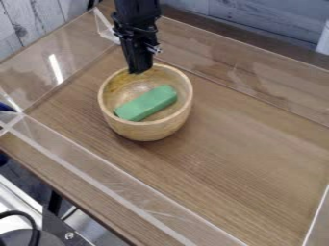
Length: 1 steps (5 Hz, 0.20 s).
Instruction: Put the green block in the brown bowl
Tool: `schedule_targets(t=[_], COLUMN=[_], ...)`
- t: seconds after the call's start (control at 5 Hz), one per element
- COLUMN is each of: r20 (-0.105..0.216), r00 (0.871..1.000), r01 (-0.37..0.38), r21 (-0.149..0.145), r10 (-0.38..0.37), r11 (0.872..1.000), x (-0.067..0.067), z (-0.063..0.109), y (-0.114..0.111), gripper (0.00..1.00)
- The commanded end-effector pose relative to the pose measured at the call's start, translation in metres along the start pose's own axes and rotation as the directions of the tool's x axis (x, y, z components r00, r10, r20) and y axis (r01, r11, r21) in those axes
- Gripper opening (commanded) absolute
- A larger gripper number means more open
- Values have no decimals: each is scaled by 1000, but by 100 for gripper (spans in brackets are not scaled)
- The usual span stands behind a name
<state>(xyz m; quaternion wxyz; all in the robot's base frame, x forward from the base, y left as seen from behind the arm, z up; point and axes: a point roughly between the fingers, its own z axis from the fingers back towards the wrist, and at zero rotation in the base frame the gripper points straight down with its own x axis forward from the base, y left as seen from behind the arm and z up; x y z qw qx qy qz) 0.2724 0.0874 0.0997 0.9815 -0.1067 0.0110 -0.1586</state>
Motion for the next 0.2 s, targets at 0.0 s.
schedule_targets(t=[0.0], r20=[57], r00=[998], r01=[14], r21=[49], r10=[-17], r11=[999], x=[6], z=[22], y=[-1], gripper=[0])
